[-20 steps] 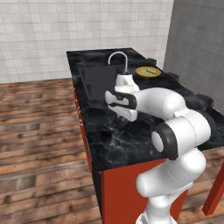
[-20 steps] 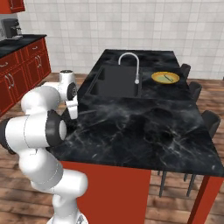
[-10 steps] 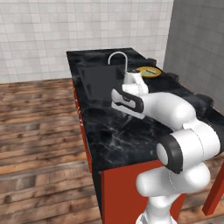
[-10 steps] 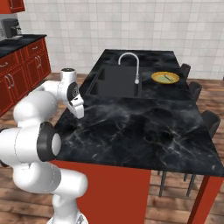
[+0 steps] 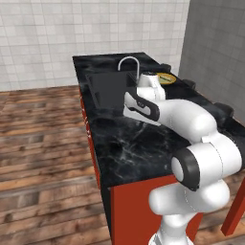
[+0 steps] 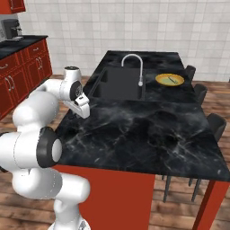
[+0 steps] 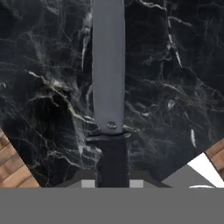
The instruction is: Retrieve the butter from the fridge and place it on a plate on the dining table. Then retrieve the butter knife by the fridge and place it near the plate.
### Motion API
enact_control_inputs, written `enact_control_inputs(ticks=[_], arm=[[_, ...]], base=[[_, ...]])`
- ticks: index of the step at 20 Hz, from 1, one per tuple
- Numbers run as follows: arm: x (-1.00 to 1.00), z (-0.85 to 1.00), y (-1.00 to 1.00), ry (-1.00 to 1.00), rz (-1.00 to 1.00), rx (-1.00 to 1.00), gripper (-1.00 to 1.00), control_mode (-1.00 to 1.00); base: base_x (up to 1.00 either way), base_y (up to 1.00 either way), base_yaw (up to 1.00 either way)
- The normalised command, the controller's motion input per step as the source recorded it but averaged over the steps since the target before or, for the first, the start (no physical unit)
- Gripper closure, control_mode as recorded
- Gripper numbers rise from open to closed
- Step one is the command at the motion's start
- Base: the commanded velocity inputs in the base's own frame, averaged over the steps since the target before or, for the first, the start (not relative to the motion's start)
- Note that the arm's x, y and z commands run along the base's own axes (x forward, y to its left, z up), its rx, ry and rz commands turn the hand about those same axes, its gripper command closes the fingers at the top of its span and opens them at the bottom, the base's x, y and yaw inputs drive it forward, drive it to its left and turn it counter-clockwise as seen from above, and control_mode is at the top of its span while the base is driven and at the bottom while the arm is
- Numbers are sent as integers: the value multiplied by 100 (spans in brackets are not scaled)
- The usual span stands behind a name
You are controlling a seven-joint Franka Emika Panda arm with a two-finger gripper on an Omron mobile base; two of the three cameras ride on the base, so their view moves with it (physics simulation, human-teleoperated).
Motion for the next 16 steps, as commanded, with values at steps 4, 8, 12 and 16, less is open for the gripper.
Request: enact_control_inputs(ticks=[4,8,12,16], arm=[[0,0,0,5,0,0,100,-100],[0,0,-5,0,10,0,100,-100],[0,0,0,0,18,-5,100,-100],[-3,0,0,0,7,-2,100,100]], base=[[0,0,0],[0,0,0],[0,0,0],[-13,-5,19]])
